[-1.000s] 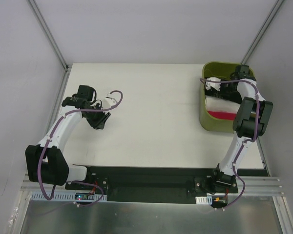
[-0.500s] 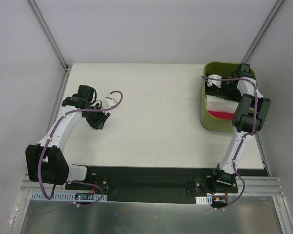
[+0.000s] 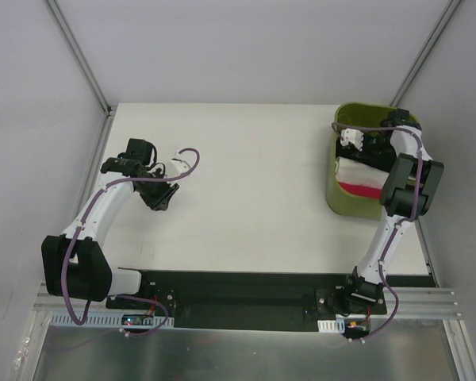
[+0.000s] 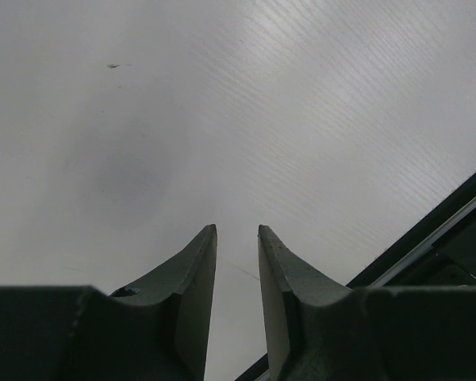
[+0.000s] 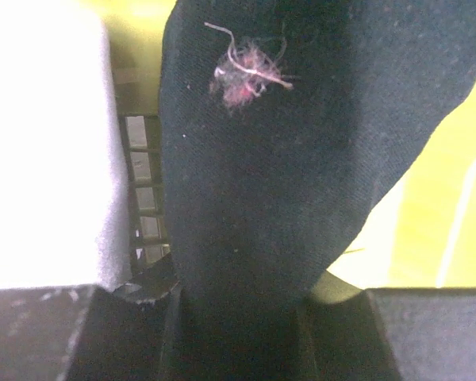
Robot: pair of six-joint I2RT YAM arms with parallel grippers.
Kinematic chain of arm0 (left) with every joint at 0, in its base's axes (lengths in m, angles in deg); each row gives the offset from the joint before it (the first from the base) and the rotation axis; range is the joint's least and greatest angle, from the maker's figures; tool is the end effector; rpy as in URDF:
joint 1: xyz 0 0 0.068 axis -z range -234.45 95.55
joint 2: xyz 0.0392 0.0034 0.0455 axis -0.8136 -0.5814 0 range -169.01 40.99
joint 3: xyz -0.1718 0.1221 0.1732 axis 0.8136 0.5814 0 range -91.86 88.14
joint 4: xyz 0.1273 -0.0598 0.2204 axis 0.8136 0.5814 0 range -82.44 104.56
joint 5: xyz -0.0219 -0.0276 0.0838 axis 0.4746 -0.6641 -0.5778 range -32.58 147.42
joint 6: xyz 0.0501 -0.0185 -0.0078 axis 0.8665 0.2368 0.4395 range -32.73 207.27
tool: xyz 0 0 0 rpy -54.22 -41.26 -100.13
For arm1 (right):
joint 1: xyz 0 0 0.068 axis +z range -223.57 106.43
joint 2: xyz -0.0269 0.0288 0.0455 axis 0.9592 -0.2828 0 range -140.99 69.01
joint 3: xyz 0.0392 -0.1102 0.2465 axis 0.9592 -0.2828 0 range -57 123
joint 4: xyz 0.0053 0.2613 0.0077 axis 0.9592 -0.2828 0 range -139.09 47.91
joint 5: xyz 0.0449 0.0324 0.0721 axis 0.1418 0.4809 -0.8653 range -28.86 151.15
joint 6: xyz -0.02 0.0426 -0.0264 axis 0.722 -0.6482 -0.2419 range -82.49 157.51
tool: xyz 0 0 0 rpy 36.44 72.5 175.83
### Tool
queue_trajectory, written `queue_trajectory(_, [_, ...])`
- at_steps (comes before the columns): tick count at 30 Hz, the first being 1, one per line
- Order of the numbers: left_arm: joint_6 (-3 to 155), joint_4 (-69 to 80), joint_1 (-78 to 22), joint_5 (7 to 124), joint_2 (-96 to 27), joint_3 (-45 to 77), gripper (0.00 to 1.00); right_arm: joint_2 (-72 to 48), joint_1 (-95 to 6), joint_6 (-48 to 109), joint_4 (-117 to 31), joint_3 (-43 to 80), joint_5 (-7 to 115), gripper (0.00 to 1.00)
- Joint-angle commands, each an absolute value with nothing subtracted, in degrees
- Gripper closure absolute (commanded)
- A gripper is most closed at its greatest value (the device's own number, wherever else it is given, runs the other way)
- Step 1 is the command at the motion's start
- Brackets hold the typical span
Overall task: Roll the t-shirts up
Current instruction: Place the T-shirt in the bin.
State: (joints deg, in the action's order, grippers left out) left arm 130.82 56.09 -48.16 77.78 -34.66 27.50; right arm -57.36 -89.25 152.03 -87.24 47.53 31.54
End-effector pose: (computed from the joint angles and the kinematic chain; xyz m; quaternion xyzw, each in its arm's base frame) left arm 0.2517 -0.0402 0.2675 0.4404 0.8519 -0.0911 0.2684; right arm 0.4547 -0.1092 0.1940 -0.7527 0.5776 -0.0695 0.3083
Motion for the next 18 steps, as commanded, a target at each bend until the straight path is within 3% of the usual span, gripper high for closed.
queue_trajectory(1, [132.0, 57.5, -48.6, 77.0, -34.9, 27.0, 0.73, -56.1, -90.5, 187.3, -96.4, 44.3, 31.8, 0.99])
queue_trajectory(4, [132.1, 57.5, -48.6, 77.1, -35.5, 26.6, 0.73, -56.2, -90.4, 186.9, -95.9, 43.2, 32.7, 0.99])
queue_trajectory(5, [132.1, 57.4, -48.5, 77.2, -35.6, 26.5, 0.73, -56.1, -90.4, 187.2, -95.9, 42.6, 34.0, 0.77])
queue_trajectory(7, [132.2, 57.5, -48.6, 77.3, -35.6, 26.3, 0.73, -55.3, -90.0, 186.9, -95.5, 42.1, 35.0, 0.48])
queue_trajectory(8, [132.2, 57.5, -48.6, 77.4, -35.5, 26.2, 0.73, -54.1, -89.9, 185.1, -95.3, 42.2, 35.0, 0.25])
queue_trajectory(9, [132.2, 57.5, -48.6, 77.5, -35.5, 26.1, 0.73, -53.5, -90.0, 184.0, -94.4, 42.5, 34.5, 0.09])
queue_trajectory(10, [132.3, 57.2, -48.6, 78.1, -35.4, 26.1, 0.73, -52.7, -90.0, 182.5, -94.0, 42.9, 34.2, 0.04])
queue_trajectory(18, [132.8, 53.7, -48.6, 80.9, -35.3, 25.9, 0.73, -40.3, -91.3, 176.6, -94.5, 42.3, 32.8, 0.04])
